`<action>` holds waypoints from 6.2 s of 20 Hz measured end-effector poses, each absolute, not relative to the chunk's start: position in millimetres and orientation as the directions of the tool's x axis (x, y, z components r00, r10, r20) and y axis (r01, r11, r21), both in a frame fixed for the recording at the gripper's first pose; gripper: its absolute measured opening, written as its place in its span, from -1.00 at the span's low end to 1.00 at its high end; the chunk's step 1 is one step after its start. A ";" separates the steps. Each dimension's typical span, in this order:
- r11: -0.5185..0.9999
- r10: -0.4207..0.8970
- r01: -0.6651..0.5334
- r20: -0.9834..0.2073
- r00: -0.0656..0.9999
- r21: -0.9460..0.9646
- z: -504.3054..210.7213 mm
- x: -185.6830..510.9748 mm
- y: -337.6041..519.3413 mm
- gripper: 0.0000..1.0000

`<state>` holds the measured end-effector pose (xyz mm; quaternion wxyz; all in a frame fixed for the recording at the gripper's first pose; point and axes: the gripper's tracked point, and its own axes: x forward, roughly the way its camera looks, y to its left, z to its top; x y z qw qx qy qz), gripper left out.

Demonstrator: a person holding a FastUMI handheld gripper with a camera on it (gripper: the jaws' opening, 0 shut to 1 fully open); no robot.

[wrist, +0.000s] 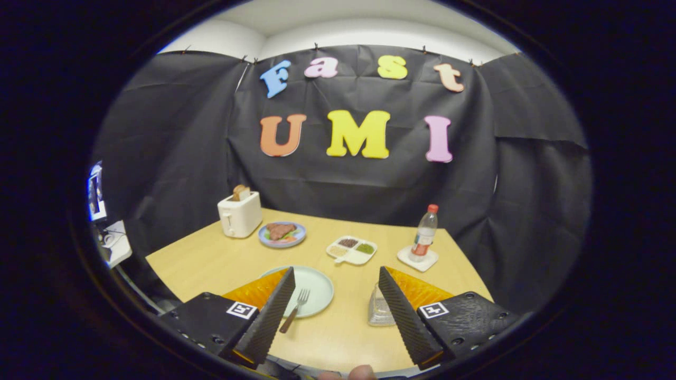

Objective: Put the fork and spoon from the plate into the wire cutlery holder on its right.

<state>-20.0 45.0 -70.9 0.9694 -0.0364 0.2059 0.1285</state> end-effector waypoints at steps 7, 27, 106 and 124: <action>0.939 0.277 -0.325 -0.810 0.516 0.114 -143.3 -27.3 78.7 0.91; 0.958 0.128 -0.271 -0.986 0.110 0.095 -261.3 -25.2 117.0 -0.23; 0.966 0.169 -0.229 -0.966 0.197 0.122 -207.2 -46.8 168.2 0.94; 0.979 0.136 -0.160 -0.988 0.072 0.123 -278.9 -37.5 180.8 -0.73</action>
